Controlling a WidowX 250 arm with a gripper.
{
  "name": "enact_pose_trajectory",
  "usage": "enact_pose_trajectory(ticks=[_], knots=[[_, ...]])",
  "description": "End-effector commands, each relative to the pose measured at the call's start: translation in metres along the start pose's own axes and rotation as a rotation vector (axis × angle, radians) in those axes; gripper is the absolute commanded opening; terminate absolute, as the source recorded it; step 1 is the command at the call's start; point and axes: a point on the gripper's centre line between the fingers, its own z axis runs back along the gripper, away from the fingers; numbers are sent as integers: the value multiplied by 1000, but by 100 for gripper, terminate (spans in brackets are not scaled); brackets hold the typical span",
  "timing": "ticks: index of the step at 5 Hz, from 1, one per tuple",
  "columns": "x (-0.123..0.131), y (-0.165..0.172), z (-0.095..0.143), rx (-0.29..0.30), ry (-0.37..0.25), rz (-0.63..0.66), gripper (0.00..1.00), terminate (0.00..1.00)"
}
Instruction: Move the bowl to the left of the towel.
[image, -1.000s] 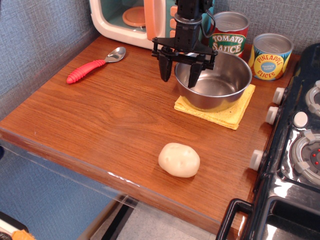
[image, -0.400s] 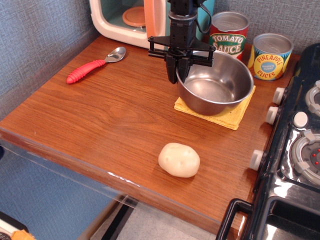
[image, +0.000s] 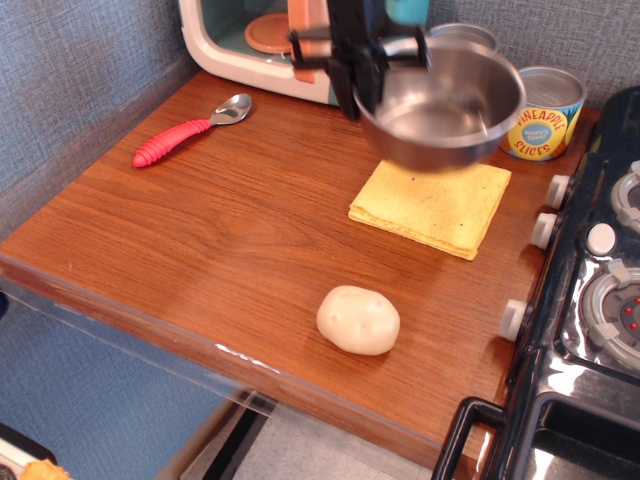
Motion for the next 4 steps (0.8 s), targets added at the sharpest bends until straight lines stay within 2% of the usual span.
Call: enact_pose_trajectory(ticks=[1,2,3,4], knots=[[29,90,30,84,-87,109,0,0],[32,128,9,137,-45,146,0,0],[33,148,-4,171,-7,168,0,0],[35,153,-10,182,14,166,0,0]])
